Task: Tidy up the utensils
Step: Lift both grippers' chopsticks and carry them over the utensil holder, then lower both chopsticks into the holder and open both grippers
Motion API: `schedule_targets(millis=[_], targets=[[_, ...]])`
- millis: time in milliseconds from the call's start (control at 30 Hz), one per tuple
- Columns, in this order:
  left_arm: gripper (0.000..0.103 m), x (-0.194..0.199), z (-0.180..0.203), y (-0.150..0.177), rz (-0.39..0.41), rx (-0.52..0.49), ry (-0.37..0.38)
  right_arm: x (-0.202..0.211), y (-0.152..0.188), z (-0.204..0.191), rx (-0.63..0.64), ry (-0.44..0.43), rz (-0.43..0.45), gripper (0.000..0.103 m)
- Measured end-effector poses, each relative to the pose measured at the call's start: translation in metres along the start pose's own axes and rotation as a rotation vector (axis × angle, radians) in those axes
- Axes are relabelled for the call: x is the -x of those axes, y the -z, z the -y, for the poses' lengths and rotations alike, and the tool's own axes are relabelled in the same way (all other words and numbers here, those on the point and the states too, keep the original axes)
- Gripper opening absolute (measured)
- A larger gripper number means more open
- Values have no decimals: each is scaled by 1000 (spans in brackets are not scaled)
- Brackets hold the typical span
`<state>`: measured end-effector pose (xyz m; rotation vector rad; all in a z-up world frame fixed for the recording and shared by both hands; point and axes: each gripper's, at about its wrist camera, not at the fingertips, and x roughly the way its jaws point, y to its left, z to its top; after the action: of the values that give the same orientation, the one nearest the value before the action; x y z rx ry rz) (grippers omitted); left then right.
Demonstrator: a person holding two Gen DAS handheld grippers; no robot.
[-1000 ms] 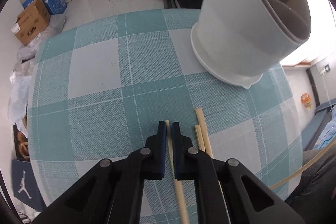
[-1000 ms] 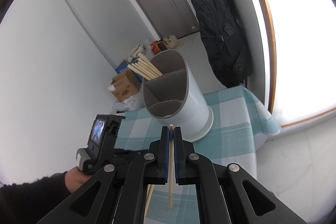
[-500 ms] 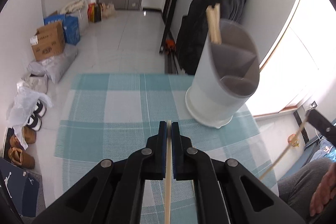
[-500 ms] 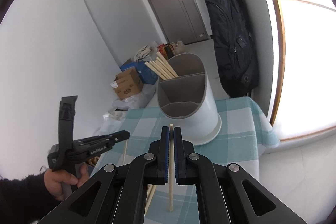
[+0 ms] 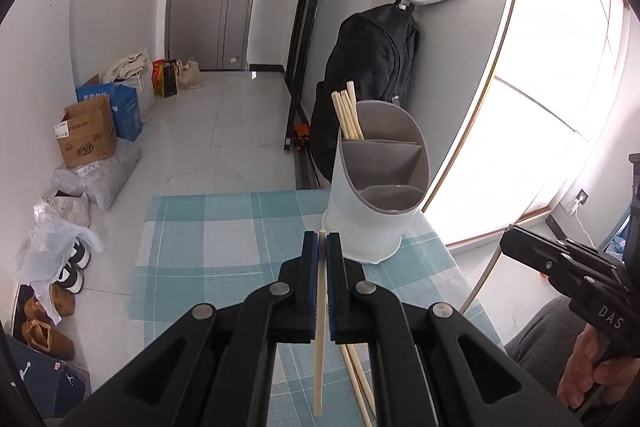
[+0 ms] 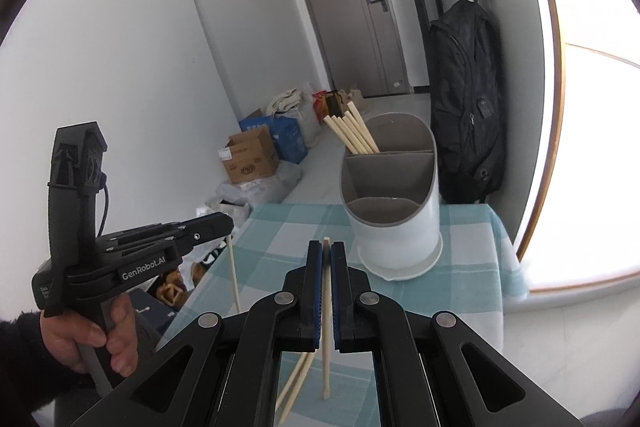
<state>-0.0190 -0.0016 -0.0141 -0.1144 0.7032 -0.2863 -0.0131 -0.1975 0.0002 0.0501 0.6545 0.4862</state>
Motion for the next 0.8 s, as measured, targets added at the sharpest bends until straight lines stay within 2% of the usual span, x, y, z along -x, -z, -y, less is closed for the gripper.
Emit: schedule_targets(millis=[300,567,800], targets=[[0,19,11,-29,23,-1,25,21,-27,-7,-1,-13,66,3],[0,27,31,-92,83,22,94,43,-83,-2,16,-16,132,3],[0,23,45,-149,133,26,130,44,-142,24,-22,1,185,3]])
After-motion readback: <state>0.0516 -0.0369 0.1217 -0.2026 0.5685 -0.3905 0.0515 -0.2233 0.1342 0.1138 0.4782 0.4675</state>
